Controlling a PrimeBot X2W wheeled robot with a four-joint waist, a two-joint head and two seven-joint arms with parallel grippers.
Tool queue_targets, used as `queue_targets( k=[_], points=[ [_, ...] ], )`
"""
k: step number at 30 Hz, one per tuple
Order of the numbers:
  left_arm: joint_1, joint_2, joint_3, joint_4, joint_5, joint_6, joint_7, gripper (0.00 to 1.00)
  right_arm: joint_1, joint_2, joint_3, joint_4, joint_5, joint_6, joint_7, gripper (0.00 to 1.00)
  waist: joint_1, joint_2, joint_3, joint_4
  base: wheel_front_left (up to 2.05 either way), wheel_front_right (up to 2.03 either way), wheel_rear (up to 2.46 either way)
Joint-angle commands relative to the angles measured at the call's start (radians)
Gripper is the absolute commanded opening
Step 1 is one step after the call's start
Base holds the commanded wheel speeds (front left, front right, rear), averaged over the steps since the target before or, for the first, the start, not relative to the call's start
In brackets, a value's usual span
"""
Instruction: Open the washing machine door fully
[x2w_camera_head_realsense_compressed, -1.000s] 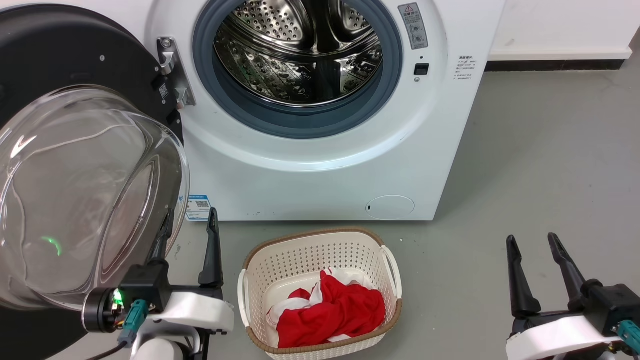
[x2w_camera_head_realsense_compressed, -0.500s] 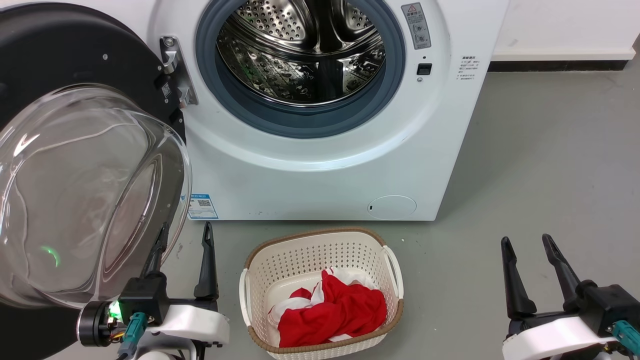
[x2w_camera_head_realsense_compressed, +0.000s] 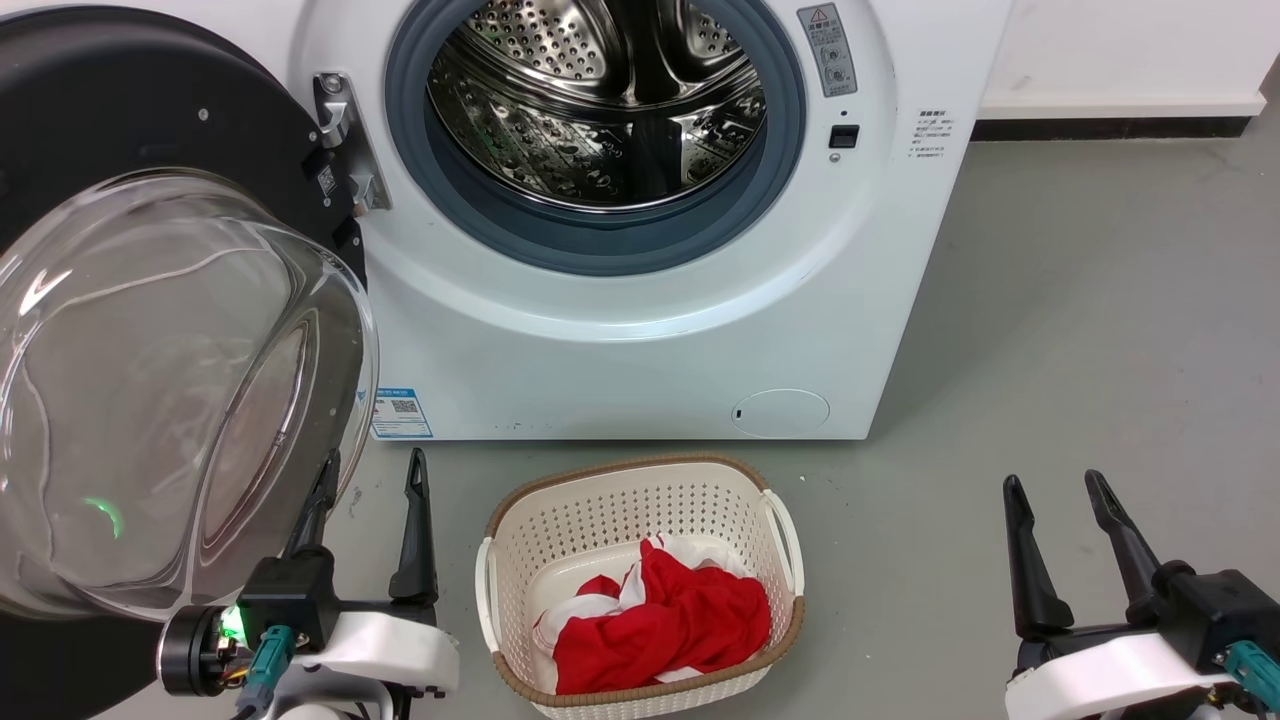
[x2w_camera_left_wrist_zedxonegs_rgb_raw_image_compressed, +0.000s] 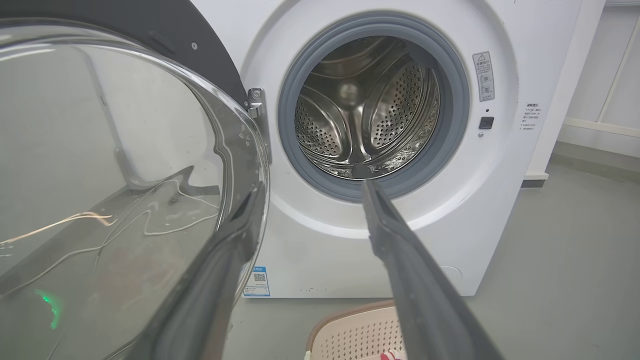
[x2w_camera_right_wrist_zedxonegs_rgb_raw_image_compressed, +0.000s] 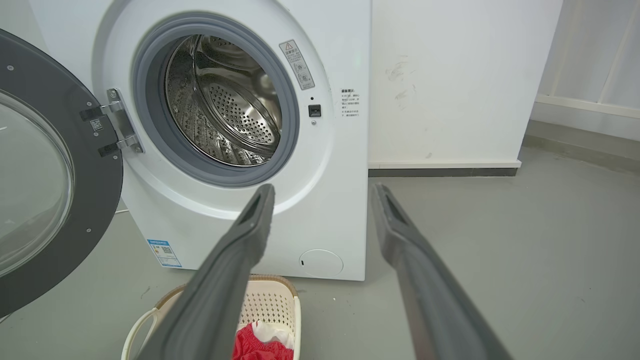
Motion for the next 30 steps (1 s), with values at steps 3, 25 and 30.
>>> queue_targets(
  k=[3, 25, 30],
  points=[
    [-0.004, -0.005, 0.008, 0.002, 0.009, -0.006, -0.002, 1.0, -0.007, 0.002, -0.002, 0.004, 0.001, -0.001, -0.006, 1.0, 0.0001, 0.0, -0.001, 0.0, 0.0, 0.0, 0.0],
    [-0.01, -0.014, 0.046, 0.047, -0.308, -0.04, 0.082, 0.0, -0.028, -0.016, 0.004, 0.066, 0.331, 0.0, 0.042, 0.0, 0.0001, 0.0, -0.003, 0.001, 0.0, 0.0, 0.0],
    [-0.014, -0.016, 0.053, 0.051, -0.397, -0.049, 0.103, 0.0, -0.04, -0.019, 0.003, 0.078, 0.422, 0.0, 0.055, 0.0, 0.0001, 0.0, -0.003, 0.001, 0.0, 0.0, 0.0]
  ],
)
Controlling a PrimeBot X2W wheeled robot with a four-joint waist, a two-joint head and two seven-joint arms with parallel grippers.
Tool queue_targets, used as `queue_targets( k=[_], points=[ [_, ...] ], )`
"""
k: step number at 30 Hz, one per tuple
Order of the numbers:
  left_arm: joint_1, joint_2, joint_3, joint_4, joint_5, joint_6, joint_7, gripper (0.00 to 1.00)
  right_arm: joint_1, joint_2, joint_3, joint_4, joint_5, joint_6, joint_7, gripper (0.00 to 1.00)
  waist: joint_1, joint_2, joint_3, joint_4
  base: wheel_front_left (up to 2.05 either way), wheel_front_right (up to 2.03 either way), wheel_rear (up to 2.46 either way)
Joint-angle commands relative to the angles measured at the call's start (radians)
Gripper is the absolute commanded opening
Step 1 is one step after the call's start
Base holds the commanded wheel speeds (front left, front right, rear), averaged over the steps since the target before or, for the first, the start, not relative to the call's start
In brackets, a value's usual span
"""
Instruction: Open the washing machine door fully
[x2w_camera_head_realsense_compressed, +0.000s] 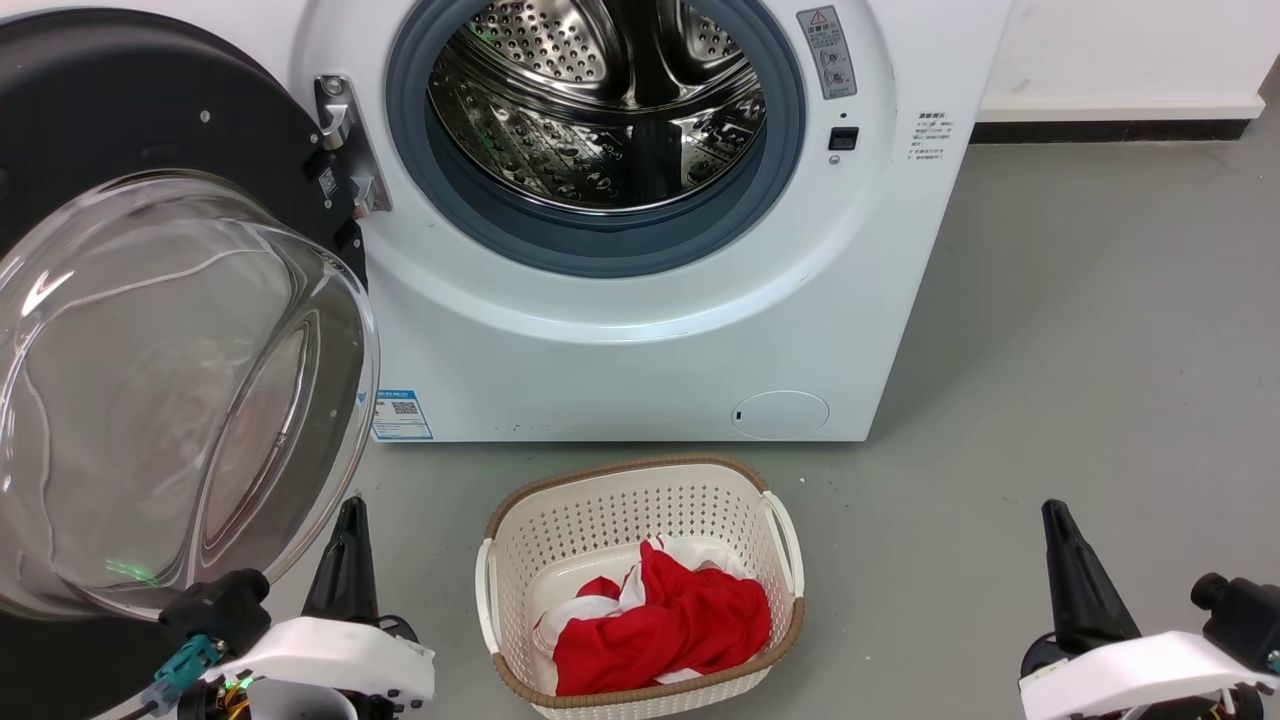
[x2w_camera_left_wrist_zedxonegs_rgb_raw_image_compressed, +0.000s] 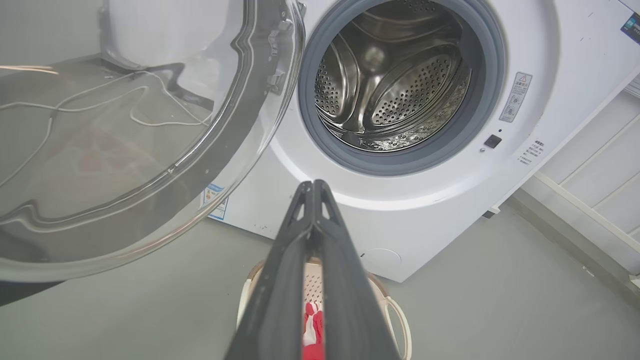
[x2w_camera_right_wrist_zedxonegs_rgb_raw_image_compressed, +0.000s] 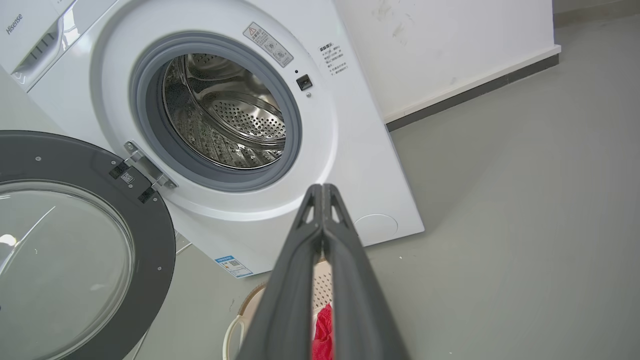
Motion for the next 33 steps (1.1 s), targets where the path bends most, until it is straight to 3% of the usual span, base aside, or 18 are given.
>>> queue_targets(
  k=[1, 33],
  points=[
    [-0.032, -0.001, 0.006, -0.011, -0.04, -0.009, 0.007, 0.0, -0.035, -0.009, -0.001, -0.009, 0.041, 0.0, 0.004, 0.0, 0.0, 0.0, 0.0, 0.0, 0.0, 0.0, 0.0],
    [-0.054, -0.01, 0.051, 0.019, -0.5, -0.056, 0.12, 0.0, -0.092, -0.019, -0.016, 0.056, 0.504, 0.0, 0.082, 0.0, 0.0, 0.0, -0.002, 0.001, 0.0, 0.0, 0.0]
  ],
)
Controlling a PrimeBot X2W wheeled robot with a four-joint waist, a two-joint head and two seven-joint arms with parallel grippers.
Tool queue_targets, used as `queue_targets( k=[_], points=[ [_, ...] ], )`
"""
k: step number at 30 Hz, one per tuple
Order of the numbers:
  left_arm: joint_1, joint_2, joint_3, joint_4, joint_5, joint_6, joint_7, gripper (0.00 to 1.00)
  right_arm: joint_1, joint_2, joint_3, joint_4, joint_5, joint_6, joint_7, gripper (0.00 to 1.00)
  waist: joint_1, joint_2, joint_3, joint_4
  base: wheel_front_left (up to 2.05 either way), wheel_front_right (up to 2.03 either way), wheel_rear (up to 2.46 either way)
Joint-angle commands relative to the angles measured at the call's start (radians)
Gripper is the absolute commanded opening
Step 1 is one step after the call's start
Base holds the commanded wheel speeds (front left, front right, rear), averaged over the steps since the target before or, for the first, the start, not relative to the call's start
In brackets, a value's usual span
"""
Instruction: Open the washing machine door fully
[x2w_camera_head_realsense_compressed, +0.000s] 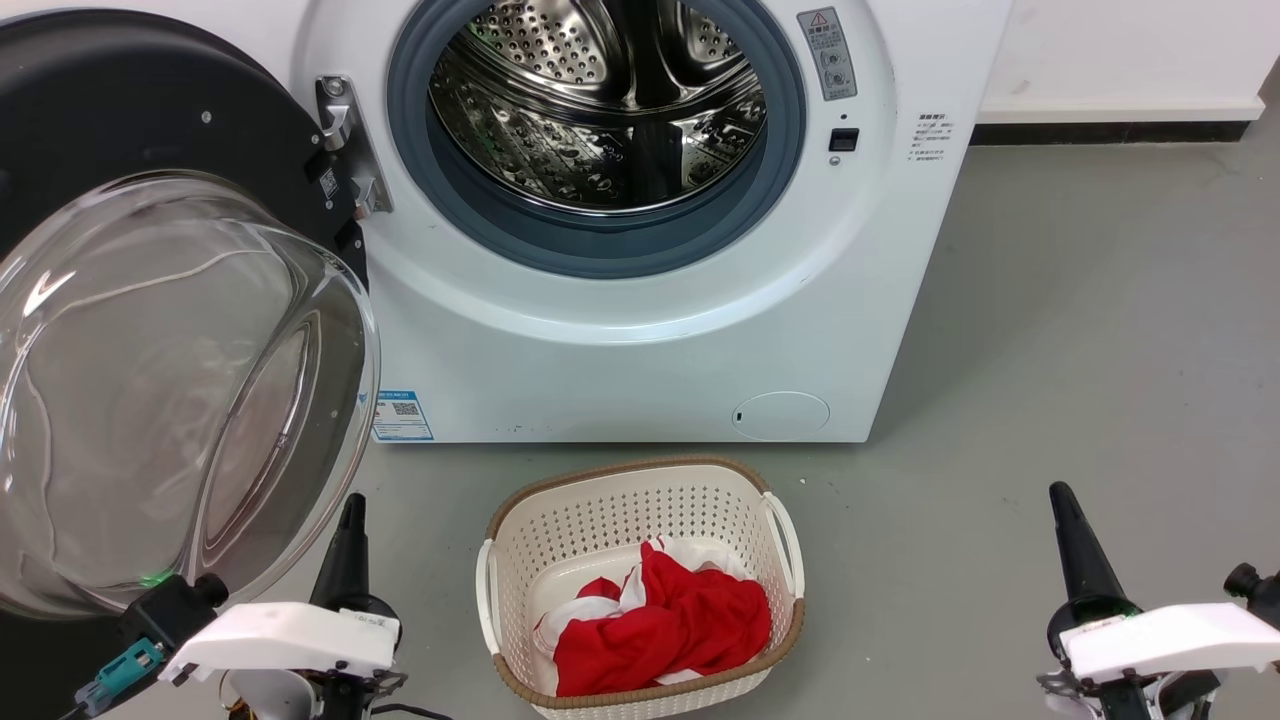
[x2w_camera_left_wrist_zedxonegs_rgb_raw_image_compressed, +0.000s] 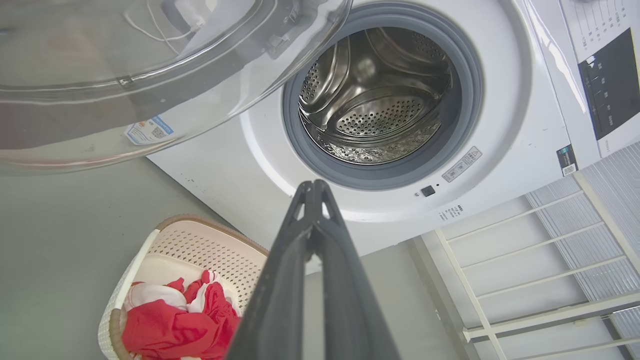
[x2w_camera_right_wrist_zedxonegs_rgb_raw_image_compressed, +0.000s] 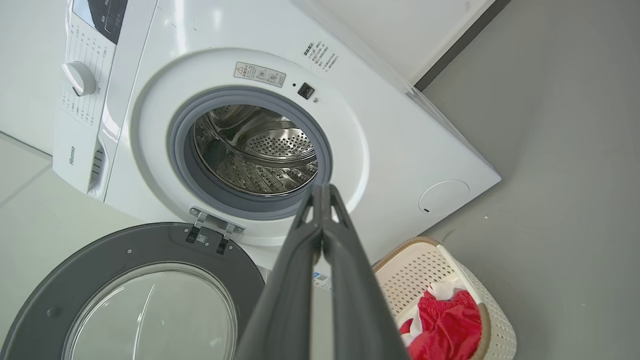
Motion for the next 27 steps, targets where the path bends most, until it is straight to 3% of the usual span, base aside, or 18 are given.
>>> queue_targets(
  k=[1, 27],
  points=[
    [-0.021, 0.002, 0.008, -0.005, -0.033, -0.006, 0.008, 0.0, -0.03, -0.008, -0.004, -0.005, 0.034, 0.0, 0.006, 0.0, 0.0, 0.0, 0.0, 0.0, 0.0, 0.0, 0.0],
    [-0.033, -0.004, 0.035, 0.014, -0.302, -0.035, 0.075, 0.0, -0.063, -0.007, -0.02, 0.035, 0.299, 0.0, 0.058, 0.0, 0.0, 0.0, -0.002, 0.001, 0.0, 0.0, 0.0]
  ],
)
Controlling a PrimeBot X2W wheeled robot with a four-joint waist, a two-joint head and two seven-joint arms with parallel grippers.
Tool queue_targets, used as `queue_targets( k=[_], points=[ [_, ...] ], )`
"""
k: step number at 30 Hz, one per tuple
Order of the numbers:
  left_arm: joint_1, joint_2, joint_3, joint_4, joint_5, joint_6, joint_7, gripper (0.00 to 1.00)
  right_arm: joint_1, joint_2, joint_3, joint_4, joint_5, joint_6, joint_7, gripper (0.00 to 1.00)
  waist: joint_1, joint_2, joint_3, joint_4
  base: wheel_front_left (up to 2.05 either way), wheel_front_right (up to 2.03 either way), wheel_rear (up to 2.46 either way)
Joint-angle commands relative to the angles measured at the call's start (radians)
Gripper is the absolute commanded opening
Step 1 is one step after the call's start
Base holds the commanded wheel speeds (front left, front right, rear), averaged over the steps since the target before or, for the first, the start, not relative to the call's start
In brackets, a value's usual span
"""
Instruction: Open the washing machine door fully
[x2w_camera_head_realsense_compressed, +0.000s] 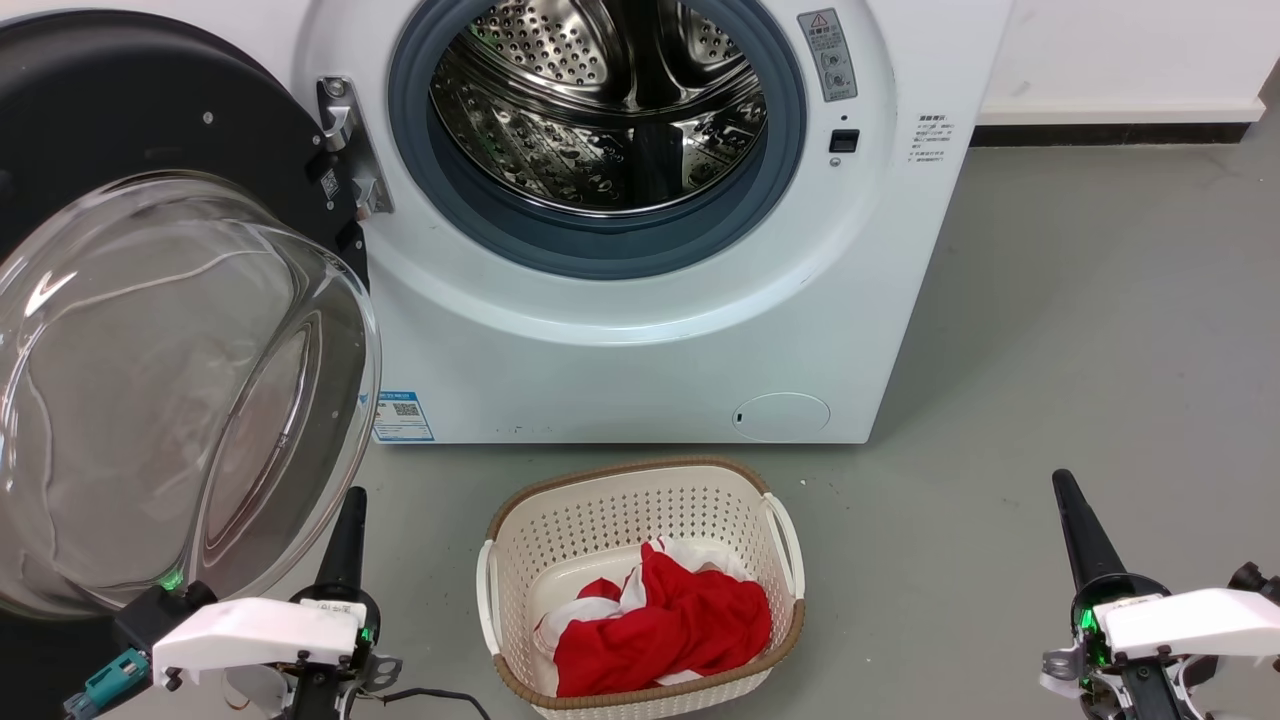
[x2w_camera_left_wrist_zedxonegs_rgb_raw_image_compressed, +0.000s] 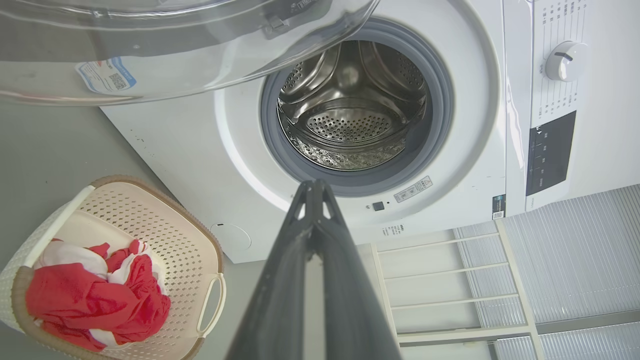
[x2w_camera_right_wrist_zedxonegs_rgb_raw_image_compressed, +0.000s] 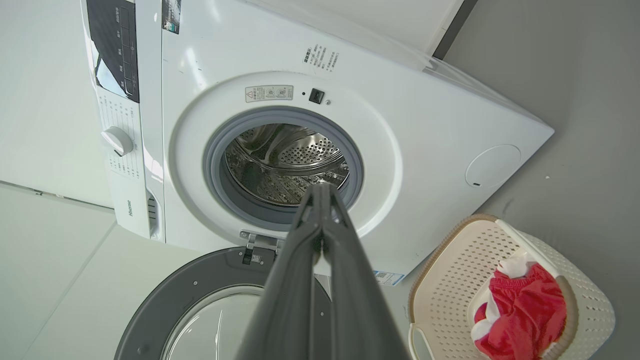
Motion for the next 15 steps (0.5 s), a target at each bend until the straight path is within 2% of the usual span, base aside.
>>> queue_targets(
  k=[1, 15],
  points=[
    [-0.015, 0.001, 0.006, -0.002, -0.02, -0.008, 0.006, 0.0, -0.022, -0.005, -0.003, -0.002, 0.021, 0.0, 0.006, 0.0, 0.0, 0.0, 0.0, 0.0, 0.0, 0.0, 0.0],
    [-0.022, -0.002, 0.018, 0.007, -0.146, -0.02, 0.036, 0.0, -0.039, -0.003, -0.013, 0.017, 0.143, 0.0, 0.033, 0.0, 0.0, 0.0, -0.001, 0.0, 0.0, 0.0, 0.0]
  ],
)
